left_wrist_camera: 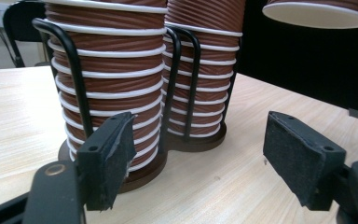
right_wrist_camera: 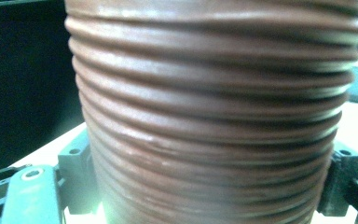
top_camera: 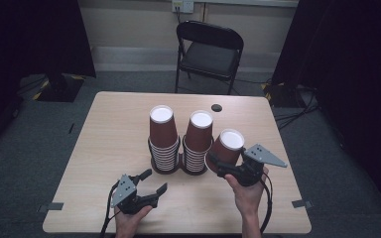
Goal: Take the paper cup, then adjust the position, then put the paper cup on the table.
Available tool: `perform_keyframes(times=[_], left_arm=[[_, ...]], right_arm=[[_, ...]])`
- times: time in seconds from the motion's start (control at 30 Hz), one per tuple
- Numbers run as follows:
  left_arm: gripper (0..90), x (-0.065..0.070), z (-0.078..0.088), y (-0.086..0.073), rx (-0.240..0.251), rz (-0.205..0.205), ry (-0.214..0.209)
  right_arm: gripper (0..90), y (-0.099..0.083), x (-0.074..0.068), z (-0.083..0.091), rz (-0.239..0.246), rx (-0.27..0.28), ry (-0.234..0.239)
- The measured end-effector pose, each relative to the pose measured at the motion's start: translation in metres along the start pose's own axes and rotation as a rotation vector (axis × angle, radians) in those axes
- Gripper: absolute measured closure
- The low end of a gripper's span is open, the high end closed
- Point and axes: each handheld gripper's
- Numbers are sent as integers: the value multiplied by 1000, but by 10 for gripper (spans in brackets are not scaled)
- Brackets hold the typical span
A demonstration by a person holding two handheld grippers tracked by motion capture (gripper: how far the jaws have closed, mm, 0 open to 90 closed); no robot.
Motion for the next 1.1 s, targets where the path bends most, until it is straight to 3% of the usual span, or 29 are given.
perform_keyframes(times=[0.13, 0.27, 0.57, 0.7, 0.77, 0.93, 1.0, 1.1], left_arm=[[276, 1, 1, 0, 32, -19, 4], [281, 2, -1, 0, 24, -32, -13], [366, 6, -5, -5, 69, -34, -39], [407, 8, -7, -5, 57, -37, -53], [440, 8, -7, -6, 36, -28, -79], [429, 8, -9, -7, 33, -14, -90], [400, 8, -10, -7, 32, -29, -97], [372, 8, -15, -7, 31, -18, -125]], right_arm=[[162, -11, -2, -4, -18, -12, 14], [162, -23, -4, -6, -64, -8, 37], [162, -40, -13, -13, -108, -12, 78], [162, -45, -16, -12, -123, -7, 89], [162, -48, -17, -11, -143, 3, 103], [162, -54, -19, -11, -178, 9, 113], [162, -57, -20, -8, -203, 9, 127], [162, -59, -22, -7, -236, 13, 151]])
Point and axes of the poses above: each handheld gripper's, and its own axes: z roughly backward along the jaws, y roughly out of its top, x roughly to its right, and after that the axes turned 3 degrees about z, right-handed
